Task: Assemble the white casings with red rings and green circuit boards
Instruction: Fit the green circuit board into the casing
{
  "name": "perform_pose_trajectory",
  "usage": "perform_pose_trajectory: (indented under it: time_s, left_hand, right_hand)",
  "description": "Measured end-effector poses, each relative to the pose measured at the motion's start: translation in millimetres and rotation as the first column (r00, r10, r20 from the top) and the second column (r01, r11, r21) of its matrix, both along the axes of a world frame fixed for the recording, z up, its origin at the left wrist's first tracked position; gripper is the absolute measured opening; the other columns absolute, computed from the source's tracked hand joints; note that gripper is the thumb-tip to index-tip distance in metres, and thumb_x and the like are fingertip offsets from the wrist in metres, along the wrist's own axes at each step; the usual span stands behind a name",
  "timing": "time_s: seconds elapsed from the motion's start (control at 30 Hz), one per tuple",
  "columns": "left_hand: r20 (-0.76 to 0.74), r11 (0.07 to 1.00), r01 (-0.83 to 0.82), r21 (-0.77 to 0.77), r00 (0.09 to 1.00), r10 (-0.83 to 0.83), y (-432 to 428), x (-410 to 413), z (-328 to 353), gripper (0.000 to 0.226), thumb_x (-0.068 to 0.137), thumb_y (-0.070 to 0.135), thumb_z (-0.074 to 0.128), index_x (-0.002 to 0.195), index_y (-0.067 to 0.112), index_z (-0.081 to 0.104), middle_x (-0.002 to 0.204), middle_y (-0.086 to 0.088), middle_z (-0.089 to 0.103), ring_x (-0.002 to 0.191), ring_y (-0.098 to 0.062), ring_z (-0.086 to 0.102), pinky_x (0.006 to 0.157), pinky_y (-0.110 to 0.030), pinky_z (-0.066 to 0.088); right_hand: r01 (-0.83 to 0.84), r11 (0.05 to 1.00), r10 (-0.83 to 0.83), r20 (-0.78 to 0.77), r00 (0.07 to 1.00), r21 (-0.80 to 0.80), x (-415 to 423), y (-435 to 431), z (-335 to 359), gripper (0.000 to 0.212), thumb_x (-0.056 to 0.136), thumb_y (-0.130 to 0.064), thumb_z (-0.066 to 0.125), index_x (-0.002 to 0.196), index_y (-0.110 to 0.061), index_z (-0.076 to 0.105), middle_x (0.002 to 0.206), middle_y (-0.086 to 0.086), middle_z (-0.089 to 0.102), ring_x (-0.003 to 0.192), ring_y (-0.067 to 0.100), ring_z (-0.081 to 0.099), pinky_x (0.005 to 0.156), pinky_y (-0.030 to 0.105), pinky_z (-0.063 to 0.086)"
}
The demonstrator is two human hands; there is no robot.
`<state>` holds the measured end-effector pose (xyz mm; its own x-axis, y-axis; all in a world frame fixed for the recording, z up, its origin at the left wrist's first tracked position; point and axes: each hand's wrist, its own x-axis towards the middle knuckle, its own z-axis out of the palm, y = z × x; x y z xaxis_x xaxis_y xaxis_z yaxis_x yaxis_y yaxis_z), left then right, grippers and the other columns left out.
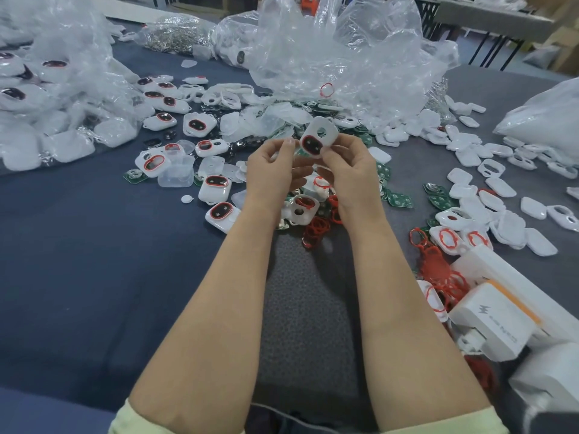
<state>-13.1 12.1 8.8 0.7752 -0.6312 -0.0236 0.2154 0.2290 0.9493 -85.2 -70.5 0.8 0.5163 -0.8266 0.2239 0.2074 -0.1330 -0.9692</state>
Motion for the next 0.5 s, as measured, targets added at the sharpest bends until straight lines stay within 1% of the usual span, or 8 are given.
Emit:
perform_pose_trajectory:
  time_s: [0.07,0.13,0.27,0.4,0.5]
  left_hand:
    - [-0.019,1.0,0.024,-0.014,1.0,-0.025,0.4,-1.3,0.9,0.018,0.1,0.02,0.047,0.105,0.009,0.06,0.08,-0.006,0.072,0.062,-0.008,0.068,0.059,-0.02,0.054]
    - [-0.022,0.999,0.032,-0.016,0.999,-0.032,0.3,-1.9,1.7,0.019,0.101,0.02,0.046,0.104,0.01,0.06,0.079,-0.005,0.072,0.066,-0.009,0.07,0.063,-0.021,0.056]
    - [-0.026,0.999,0.039,-0.017,0.999,-0.039,0.5,-2.2,3.0,0.022,0.102,0.022,0.042,0.097,0.013,0.062,0.073,0.0,0.072,0.065,-0.008,0.07,0.063,-0.021,0.056]
    - [-0.022,0.999,0.038,-0.015,0.999,-0.039,-0.3,-2.0,1.7,0.019,0.101,0.019,0.045,0.101,0.011,0.062,0.077,-0.003,0.072,0.065,-0.007,0.069,0.064,-0.02,0.056]
    - [-0.026,0.999,0.045,-0.015,0.999,-0.045,-0.6,-1.7,0.9,0.018,0.101,0.019,0.046,0.103,0.011,0.062,0.08,-0.005,0.073,0.07,-0.01,0.071,0.067,-0.022,0.057]
  right_hand:
    - [0.003,1.0,-0.003,-0.013,1.0,0.001,-0.6,-0.2,-0.1,0.015,0.088,-0.007,0.059,0.091,-0.021,0.062,0.09,0.0,0.069,0.088,0.018,0.065,0.079,0.031,0.053]
    - [0.003,1.0,-0.003,-0.013,1.0,-0.005,-1.3,-0.5,0.3,0.015,0.087,-0.007,0.059,0.091,-0.021,0.062,0.087,-0.002,0.068,0.087,0.017,0.065,0.081,0.031,0.053]
    - [-0.004,1.0,0.004,-0.004,1.0,-0.004,-2.1,-0.1,1.5,0.016,0.086,-0.007,0.059,0.089,-0.022,0.062,0.082,-0.005,0.067,0.084,0.015,0.064,0.076,0.028,0.051]
    - [0.005,1.0,-0.005,-0.008,1.0,-0.002,-2.2,0.3,1.3,0.014,0.087,-0.008,0.06,0.09,-0.022,0.062,0.086,-0.003,0.068,0.085,0.015,0.065,0.075,0.026,0.05]
    - [0.008,1.0,-0.009,-0.015,1.0,-0.021,-2.7,1.4,1.1,0.015,0.087,-0.008,0.06,0.09,-0.022,0.062,0.089,0.001,0.068,0.087,0.019,0.065,0.079,0.033,0.053]
